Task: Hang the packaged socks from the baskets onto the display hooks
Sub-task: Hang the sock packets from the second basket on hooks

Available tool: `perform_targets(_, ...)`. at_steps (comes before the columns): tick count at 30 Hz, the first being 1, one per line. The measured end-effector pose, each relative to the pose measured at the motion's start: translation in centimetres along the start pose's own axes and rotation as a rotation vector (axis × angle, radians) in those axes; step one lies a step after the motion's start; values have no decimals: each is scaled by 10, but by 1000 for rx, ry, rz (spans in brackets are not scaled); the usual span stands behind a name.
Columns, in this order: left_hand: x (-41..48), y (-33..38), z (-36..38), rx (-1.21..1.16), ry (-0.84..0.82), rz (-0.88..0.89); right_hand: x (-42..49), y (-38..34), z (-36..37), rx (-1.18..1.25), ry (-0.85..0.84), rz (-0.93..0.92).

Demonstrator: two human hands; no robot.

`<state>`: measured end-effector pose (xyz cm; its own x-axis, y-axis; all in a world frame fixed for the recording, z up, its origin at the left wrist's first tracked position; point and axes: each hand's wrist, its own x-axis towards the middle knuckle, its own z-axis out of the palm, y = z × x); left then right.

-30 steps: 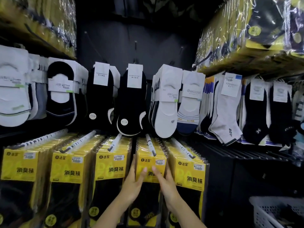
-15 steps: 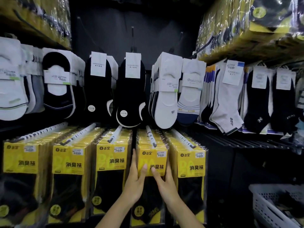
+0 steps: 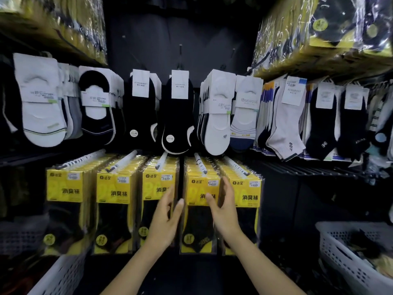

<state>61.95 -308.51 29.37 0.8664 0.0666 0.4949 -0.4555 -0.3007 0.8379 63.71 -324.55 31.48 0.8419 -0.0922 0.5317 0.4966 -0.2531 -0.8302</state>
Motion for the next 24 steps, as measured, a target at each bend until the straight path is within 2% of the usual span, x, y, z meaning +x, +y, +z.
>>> perform_targets(3,2,0,-29,72,119,-14,-6,-9,8,-67,-22,-50)
perform_targets(6,12,-6,-47,101,146,-62,-11,-16,31,-72,-182,-18)
perform_targets(9,22,-13,-55,124,129,-90,-8,-22,61,3,-340,92)
perform_targets(11,30,-19,-58,120,121,-107,-2,-24,80,59,-387,173)
perform_targets(17,53,-33,-64,34,88,-90,24,-12,116,177,-250,315)
perform_targets(24,76,-45,-66,-89,16,-105,40,4,130,278,-169,242)
